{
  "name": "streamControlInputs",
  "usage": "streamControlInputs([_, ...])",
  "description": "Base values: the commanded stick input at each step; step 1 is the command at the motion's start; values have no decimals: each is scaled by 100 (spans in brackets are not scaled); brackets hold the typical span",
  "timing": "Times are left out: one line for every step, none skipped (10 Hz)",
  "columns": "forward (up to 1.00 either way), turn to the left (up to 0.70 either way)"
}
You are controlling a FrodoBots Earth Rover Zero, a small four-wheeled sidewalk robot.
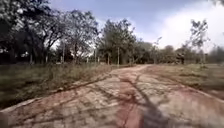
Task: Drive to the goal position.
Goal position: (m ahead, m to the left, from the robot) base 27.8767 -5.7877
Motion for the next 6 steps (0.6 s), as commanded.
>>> streamControlInputs([85, 0])
streamControlInputs([85, 0])
streamControlInputs([85, 0])
streamControlInputs([85, 0])
streamControlInputs([85, 0])
streamControlInputs([85, 0])
